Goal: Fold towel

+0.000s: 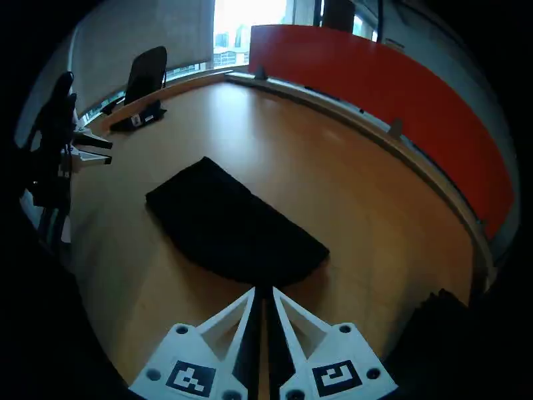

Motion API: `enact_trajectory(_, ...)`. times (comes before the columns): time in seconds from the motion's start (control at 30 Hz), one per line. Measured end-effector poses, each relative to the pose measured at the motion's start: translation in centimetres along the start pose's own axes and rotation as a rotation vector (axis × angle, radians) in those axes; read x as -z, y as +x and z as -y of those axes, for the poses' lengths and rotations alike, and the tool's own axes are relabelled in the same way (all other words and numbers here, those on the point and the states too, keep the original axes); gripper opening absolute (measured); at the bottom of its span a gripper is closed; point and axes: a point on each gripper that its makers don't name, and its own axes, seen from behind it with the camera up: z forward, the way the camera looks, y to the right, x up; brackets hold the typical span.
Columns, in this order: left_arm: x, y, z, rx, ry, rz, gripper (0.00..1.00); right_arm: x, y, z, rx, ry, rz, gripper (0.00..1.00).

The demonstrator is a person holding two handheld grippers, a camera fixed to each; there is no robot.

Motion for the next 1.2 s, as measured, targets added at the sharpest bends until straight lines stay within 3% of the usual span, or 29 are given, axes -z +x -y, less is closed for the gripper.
enact_trajectory(0.2, 0.2, 0.1, 0.1, -0.003, 0.009, -0.007, 0.94, 0.0, 1.9, 0.3, 0.029, 0.012, -0.019, 0.04)
enact_trajectory(0.6, 1.3, -0.3, -0.4, 0.004, 0.002, -0.013, 0.94, -1.3, 8.9, 2.8, 0.151, 0.079, -0.091, 0.04)
enact_trajectory(0.9, 2.5, -0.4, -0.3, 0.020, 0.012, -0.027, 0.94, -3.5, 12.8, 7.0, 0.248, 0.175, -0.114, 0.04)
enact_trajectory(1.2, 3.1, -0.9, 0.2, 0.034, 0.029, -0.031, 0.94, -6.6, 14.1, 11.6, 0.331, 0.274, -0.094, 0.04)
